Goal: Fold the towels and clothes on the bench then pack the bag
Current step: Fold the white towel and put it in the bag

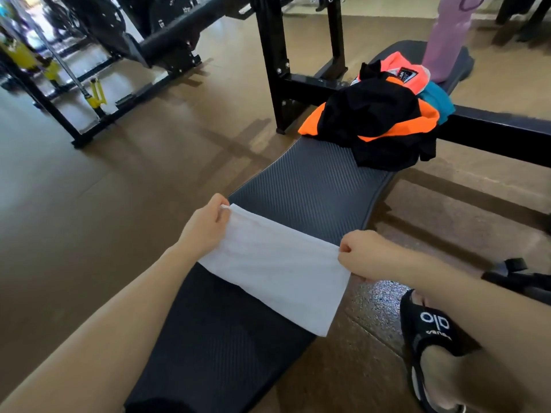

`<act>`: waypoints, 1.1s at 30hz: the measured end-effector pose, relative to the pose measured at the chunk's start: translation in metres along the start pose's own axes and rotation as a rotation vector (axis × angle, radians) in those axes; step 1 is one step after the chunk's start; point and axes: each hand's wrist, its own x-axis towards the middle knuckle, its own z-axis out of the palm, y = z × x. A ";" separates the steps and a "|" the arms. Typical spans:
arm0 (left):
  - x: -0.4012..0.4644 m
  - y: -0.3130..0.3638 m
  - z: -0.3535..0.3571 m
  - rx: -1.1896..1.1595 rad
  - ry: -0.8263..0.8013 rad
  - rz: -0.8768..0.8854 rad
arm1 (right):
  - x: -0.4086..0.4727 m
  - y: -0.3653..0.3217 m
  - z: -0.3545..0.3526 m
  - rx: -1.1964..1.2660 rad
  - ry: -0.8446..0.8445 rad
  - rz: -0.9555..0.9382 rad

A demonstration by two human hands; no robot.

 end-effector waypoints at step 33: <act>0.014 -0.003 0.028 0.305 0.170 0.032 | 0.014 0.008 0.008 -0.199 0.217 -0.022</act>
